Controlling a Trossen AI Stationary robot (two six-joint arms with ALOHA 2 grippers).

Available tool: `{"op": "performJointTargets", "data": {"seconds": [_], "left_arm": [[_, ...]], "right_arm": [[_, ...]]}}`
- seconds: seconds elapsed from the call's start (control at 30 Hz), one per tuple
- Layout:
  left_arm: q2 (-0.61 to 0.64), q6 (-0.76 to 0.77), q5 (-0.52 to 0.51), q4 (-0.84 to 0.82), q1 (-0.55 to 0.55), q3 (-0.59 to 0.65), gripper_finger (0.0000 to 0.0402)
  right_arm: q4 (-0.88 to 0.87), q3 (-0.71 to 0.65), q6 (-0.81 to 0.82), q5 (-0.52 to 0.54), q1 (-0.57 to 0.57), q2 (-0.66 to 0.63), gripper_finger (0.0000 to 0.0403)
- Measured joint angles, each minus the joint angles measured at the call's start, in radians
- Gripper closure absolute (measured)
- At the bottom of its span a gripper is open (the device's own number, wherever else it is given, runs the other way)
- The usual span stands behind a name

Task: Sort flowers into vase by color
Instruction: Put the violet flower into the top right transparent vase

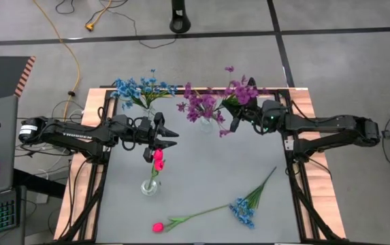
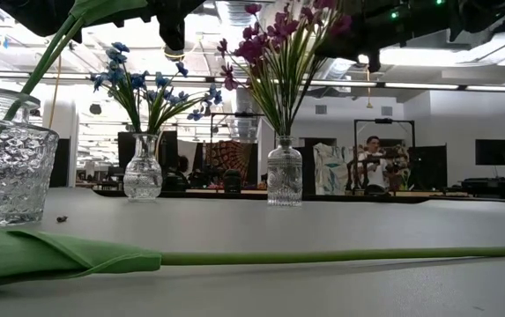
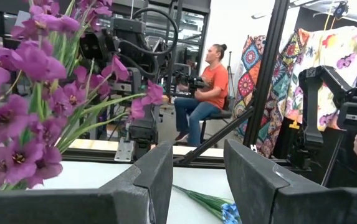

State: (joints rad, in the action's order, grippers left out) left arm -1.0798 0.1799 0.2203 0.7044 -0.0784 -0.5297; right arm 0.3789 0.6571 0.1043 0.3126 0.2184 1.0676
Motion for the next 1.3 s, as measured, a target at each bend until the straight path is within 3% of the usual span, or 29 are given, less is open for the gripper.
{"op": "performJointTargets", "data": {"seconds": [0.33, 1.03, 1.3], "left_arm": [[0.0, 0.0, 0.0, 0.0, 0.0, 0.0, 0.0272], [0.0, 0.0, -0.024, -0.015, 0.0, 0.0, 0.0272], [0.0, 0.0, -0.024, -0.017, 0.0, 0.0, 0.0272]], "right_arm": [[-0.011, 0.0, 0.0, 0.0, 0.0, 0.004, 0.0363], [0.033, 0.0, 0.003, 0.001, 0.007, 0.223, 0.0361], [0.033, 0.0, 0.0, 0.001, 0.009, 0.223, 0.0344]]}}
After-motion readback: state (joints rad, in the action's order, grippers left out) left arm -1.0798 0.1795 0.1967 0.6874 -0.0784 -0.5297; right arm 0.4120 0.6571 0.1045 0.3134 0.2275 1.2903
